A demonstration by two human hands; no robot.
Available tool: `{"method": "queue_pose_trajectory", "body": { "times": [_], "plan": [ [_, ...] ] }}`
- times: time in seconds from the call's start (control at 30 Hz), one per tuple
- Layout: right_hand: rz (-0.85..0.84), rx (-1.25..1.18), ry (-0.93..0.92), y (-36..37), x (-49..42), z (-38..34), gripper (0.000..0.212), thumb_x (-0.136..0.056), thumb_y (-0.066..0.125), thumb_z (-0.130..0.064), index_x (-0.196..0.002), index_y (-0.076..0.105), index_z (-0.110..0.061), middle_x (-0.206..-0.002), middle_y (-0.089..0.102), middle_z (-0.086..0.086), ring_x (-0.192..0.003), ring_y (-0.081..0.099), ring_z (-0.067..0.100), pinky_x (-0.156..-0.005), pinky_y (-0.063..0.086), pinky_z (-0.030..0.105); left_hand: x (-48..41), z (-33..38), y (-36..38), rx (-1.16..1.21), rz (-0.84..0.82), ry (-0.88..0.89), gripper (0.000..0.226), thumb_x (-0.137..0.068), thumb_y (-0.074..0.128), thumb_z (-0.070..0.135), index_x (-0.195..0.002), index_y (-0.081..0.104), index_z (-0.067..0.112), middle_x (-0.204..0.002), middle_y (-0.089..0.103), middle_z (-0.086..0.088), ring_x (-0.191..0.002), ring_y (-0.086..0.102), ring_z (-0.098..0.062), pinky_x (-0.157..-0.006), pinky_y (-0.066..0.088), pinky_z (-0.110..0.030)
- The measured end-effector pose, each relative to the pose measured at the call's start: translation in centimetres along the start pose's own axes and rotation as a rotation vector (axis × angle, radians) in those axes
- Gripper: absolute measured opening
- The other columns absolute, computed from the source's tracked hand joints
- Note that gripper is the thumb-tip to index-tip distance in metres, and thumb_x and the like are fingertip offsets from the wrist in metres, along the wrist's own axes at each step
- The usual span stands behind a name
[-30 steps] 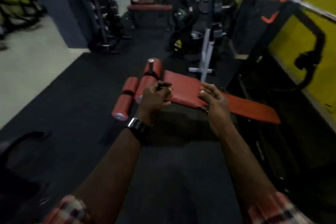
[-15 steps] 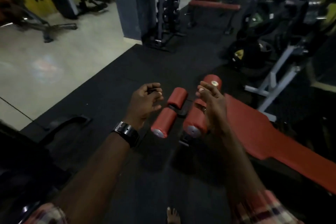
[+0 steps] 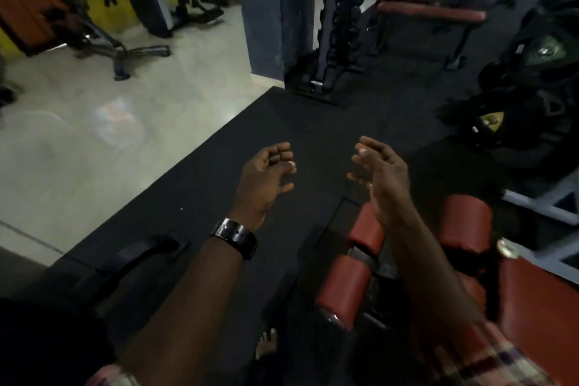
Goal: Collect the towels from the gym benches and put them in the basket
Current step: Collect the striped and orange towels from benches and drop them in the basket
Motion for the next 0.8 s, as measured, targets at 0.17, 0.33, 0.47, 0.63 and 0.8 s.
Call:
{"method": "queue_pose_trajectory", "body": {
  "times": [0.17,0.33,0.47,0.63,0.8],
  "plan": [
    [0.071,-0.015,-0.03,5.3,-10.3,-1.3,0.017,-0.094,0.059,-0.012,-0.102,0.067,-0.025,-0.105,0.067,-0.003,-0.103,0.062,0.016,-0.082,0.057,0.041,-13.3,2.7,-1.0,-0.031,-0.088,-0.006,0.031,-0.092,0.058,0.004,-0.118,0.061,0.02,-0.116,0.063,-0.002,-0.1,0.062,-0.018,-0.084,0.054,-0.04],
    [0.137,0.014,-0.068,7.6,-19.6,-3.7,0.019,-0.094,0.058,-0.011,-0.101,0.067,-0.026,-0.108,0.066,-0.001,-0.105,0.061,0.016,-0.082,0.057,0.039,-24.9,5.3,1.7,-0.001,-0.184,0.007,0.027,-0.092,0.059,0.006,-0.11,0.062,0.026,-0.115,0.063,-0.001,-0.101,0.062,-0.018,-0.081,0.053,-0.038],
    [0.149,0.022,-0.093,8.9,-26.9,-4.8,0.018,-0.094,0.058,-0.011,-0.101,0.067,-0.025,-0.108,0.067,-0.001,-0.103,0.062,0.016,-0.081,0.057,0.039,-33.0,6.7,4.8,0.003,-0.247,0.026,0.018,-0.094,0.058,0.017,-0.108,0.064,0.026,-0.115,0.065,-0.003,-0.106,0.063,-0.022,-0.081,0.053,-0.037],
    [0.191,0.009,-0.138,8.7,-39.6,-6.7,0.019,-0.094,0.058,-0.013,-0.105,0.068,-0.025,-0.117,0.067,-0.001,-0.106,0.063,0.017,-0.081,0.058,0.038,-46.3,9.2,10.8,-0.021,-0.337,0.077,0.019,-0.098,0.054,0.027,-0.115,0.063,0.027,-0.13,0.062,-0.004,-0.113,0.063,-0.022,-0.078,0.054,-0.032],
    [0.166,0.007,-0.202,8.6,-52.4,-11.1,0.021,-0.096,0.055,-0.014,-0.11,0.068,-0.023,-0.113,0.071,-0.004,-0.105,0.066,0.019,-0.075,0.058,0.035,-58.1,12.6,17.0,-0.004,-0.38,0.104,0.018,-0.098,0.053,0.03,-0.113,0.062,0.03,-0.131,0.061,-0.004,-0.113,0.062,-0.019,-0.079,0.054,-0.031]
  ]
}}
Point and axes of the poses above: each hand's wrist, its own x-axis away from the middle knuckle, its own y-axis out of the palm, z = x × y, the point moved 8 cm from there along -x, towards the middle knuckle
